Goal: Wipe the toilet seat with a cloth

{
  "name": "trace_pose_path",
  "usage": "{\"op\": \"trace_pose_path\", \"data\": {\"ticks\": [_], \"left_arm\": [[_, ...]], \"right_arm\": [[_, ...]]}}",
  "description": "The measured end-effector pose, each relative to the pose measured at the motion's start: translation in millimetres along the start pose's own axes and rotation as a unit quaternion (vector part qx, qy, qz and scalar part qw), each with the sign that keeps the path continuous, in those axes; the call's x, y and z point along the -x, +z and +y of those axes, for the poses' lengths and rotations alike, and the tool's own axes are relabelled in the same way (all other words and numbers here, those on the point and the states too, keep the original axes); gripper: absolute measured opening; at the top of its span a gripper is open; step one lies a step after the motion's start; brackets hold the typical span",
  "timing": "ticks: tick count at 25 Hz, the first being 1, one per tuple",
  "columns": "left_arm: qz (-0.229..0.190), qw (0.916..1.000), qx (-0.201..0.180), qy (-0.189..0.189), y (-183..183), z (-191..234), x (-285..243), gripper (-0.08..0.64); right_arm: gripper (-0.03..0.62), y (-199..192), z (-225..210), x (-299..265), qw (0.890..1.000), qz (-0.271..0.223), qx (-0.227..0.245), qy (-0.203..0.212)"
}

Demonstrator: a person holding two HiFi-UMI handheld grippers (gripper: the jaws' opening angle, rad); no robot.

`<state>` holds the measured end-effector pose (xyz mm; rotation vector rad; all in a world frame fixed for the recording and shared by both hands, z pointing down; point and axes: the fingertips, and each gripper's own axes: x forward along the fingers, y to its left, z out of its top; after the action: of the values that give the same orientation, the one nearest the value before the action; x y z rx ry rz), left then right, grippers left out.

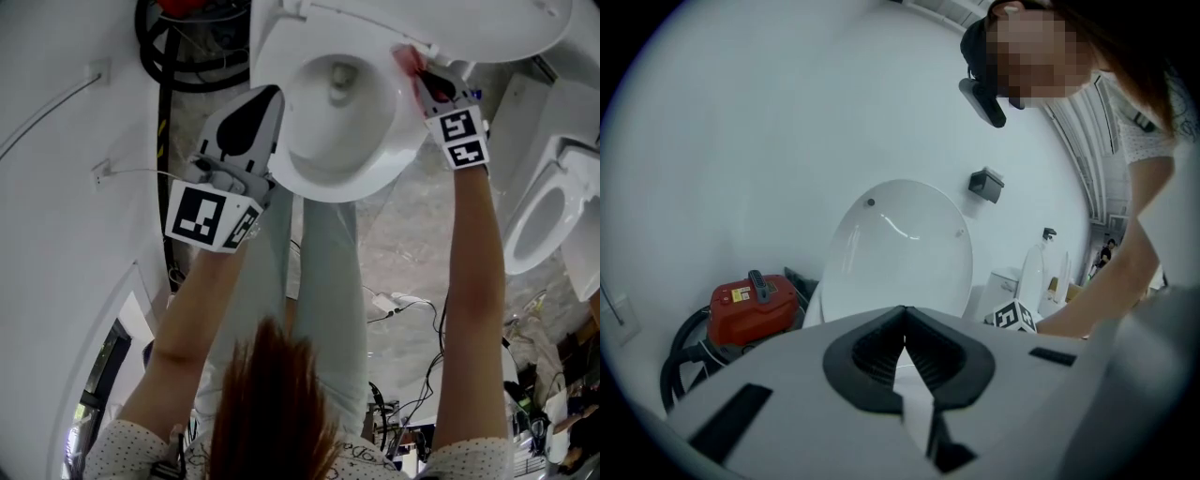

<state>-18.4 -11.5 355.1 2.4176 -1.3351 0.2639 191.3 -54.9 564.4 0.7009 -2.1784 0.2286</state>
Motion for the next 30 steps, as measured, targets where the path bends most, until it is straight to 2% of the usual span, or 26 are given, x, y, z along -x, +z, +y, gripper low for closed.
{"op": "trace_pose_path", "data": {"ticks": [5,9,14,22,30], "left_arm": [[0.002,1.0,0.002,0.006,-3,-3,3,0.003],[0.003,0.9999,0.002,0.011,-2,0,5,0.004],[0.0,0.9999,0.002,0.013,-1,1,7,0.003],[0.0,0.9999,0.002,0.014,-3,-1,11,0.003],[-0.001,0.9998,0.004,0.017,-4,2,15,0.005]], "right_arm": [[0.025,-13,19,7,0.997,0.004,0.04,0.059],[0.025,-22,32,15,0.996,0.005,0.038,0.082],[0.025,-32,45,24,0.996,0.001,0.018,0.084],[0.025,-50,71,35,0.995,0.015,0.01,0.101],[0.025,-61,90,43,0.995,0.032,-0.005,0.093]]}}
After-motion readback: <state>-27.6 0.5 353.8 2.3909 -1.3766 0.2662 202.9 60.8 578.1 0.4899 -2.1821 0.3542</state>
